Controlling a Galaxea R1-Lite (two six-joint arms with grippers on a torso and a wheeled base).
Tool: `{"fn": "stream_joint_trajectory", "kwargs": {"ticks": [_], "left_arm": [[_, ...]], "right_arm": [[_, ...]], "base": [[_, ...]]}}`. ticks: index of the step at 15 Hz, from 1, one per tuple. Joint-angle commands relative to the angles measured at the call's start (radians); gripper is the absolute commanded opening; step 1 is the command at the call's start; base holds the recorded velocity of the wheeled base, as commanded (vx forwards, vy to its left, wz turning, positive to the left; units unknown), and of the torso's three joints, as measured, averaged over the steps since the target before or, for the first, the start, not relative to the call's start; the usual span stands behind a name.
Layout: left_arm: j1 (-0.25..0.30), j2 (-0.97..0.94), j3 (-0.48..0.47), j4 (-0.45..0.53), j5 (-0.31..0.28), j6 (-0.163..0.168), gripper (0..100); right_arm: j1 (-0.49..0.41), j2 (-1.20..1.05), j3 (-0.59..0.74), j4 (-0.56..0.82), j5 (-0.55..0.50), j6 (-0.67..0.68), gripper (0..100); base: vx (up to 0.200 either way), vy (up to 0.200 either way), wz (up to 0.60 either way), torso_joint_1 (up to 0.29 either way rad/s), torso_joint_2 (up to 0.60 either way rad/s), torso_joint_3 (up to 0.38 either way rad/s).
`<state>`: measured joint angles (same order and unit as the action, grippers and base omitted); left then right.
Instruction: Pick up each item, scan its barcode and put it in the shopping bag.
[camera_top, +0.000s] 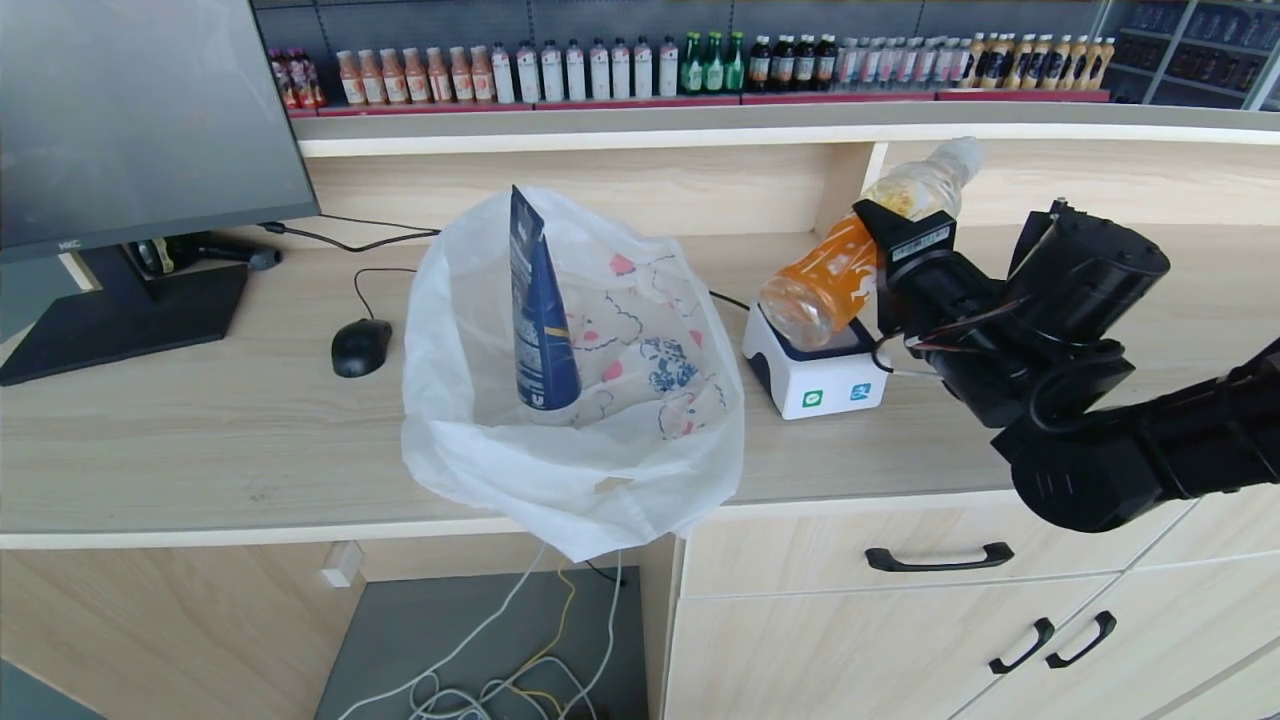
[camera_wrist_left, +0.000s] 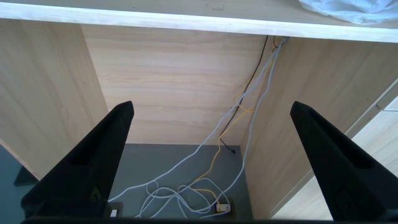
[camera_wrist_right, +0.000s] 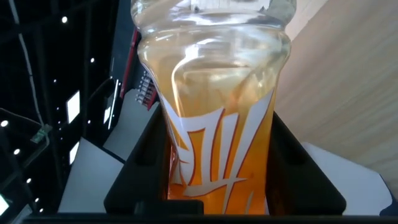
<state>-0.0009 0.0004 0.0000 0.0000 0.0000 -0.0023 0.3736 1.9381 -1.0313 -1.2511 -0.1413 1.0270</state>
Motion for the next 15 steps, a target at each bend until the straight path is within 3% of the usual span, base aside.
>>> {"fn": "stream_joint_trajectory", "kwargs": {"ticks": [1,15], "left_arm": [[-0.001,0.000,0.000,0.000,0.000,-0.001,100],[-0.001,0.000,0.000,0.000,0.000,-0.001,100]], "right_arm": [[0.008,0.007,0.004,0.002,0.000,-0.001,0],[0.007,-0.008,0.002,0.001,0.000,-0.002,0]], "base": [[0.000,0.000,0.00,0.000,0.00,0.000],[0.000,0.000,0.00,0.000,0.00,0.000]]}}
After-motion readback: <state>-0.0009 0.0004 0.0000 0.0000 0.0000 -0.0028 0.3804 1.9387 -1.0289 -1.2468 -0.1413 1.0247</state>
